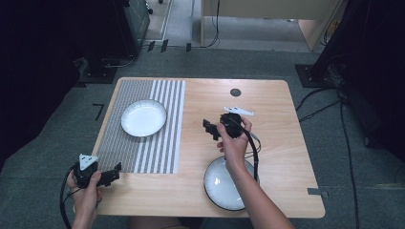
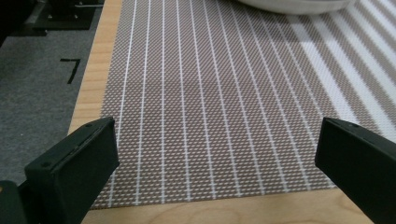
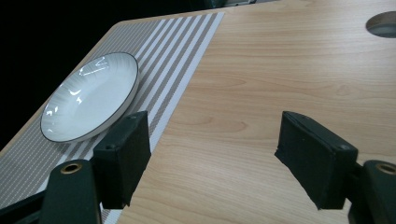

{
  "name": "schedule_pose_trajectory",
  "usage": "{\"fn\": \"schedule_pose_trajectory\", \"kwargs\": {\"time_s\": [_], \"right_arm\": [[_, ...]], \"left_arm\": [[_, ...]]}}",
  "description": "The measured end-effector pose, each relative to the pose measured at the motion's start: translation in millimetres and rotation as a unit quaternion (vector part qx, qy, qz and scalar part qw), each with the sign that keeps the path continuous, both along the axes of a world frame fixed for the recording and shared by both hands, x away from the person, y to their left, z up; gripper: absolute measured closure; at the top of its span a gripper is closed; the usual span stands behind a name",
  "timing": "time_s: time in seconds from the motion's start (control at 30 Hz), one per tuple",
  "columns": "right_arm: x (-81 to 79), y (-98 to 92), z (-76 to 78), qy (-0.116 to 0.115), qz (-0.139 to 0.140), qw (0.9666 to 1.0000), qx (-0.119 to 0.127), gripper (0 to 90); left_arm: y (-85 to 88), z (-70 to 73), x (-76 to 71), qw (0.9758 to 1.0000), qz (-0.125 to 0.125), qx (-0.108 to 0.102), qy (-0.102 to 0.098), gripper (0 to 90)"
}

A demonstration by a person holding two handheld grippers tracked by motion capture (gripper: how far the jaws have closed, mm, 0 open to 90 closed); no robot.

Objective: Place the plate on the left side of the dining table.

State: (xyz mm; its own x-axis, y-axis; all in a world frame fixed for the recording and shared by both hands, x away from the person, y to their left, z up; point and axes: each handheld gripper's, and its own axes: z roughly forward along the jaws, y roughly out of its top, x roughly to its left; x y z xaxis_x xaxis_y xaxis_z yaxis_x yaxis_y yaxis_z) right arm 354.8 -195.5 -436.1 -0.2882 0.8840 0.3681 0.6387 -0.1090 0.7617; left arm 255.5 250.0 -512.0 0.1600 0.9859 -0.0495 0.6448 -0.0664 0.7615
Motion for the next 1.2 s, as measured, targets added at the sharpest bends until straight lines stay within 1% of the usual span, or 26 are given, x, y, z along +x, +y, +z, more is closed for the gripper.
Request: {"fn": "schedule_pose_trajectory", "kwargs": {"time_s": [0.1, 0.17, 0.27, 0.37, 0.43, 0.5, 0.57, 0.63, 0.87, 1.07, 1.17, 1.2], "right_arm": [[-6.4, -8.7, 0.8, -0.006, -0.005, 1.0, -0.003, 25.8], [-11.5, -16.4, 1.6, -0.009, -0.009, 0.9999, 0.0, 25.8], [-18.5, -27.0, 1.9, -0.011, -0.015, 0.9998, 0.005, 25.8], [-25.3, -38.1, 0.2, -0.014, -0.024, 0.9996, 0.007, 25.7], [-29.6, -45.9, -2.2, -0.015, -0.031, 0.9994, 0.005, 25.8], [-33.1, -52.6, -5.0, -0.016, -0.035, 0.9992, 0.003, 25.8], [-37.4, -61.0, -9.1, -0.013, -0.043, 0.999, 0.006, 25.8], [-41.6, -68.2, -12.8, -0.011, -0.049, 0.9987, 0.008, 25.8], [-56.0, -95.8, -22.3, -0.007, -0.074, 0.9971, 0.017, 25.8], [-65.9, -114.4, -29.0, -0.001, -0.088, 0.9961, 0.007, 25.9], [-71.2, -124.7, -31.9, 0.003, -0.098, 0.9951, 0.008, 26.0], [-74.2, -130.8, -33.5, 0.005, -0.103, 0.9946, 0.009, 26.0]], "left_arm": [[0.3, -1.8, 1.4, 1.0, -0.005, 0.002, 0.005, 0.0], [-0.9, -2.7, 2.1, 0.9999, -0.008, 0.004, 0.005, 0.0], [-2.4, -5.6, 3.4, 0.9997, -0.013, 0.011, 0.018, 0.0], [-3.3, -6.0, 4.1, 0.9996, -0.014, 0.013, 0.022, 0.0], [-3.3, -6.3, 5.1, 0.9993, -0.015, 0.015, 0.029, 0.0], [-4.2, -6.5, 5.3, 0.9993, -0.014, 0.018, 0.03, 0.0], [-5.8, -6.7, 5.5, 0.999, -0.015, 0.027, 0.032, 0.0], [-6.6, -6.8, 5.8, 0.9988, -0.015, 0.032, 0.033, 0.0], [-6.8, -6.8, 5.8, 0.9988, -0.015, 0.033, 0.033, 0.0], [-6.8, -6.9, 5.8, 0.9988, -0.015, 0.033, 0.033, 0.0], [-6.9, -6.9, 5.8, 0.9988, -0.015, 0.032, 0.033, 0.0], [-6.9, -6.9, 5.7, 0.9988, -0.015, 0.033, 0.033, 0.0]]}}
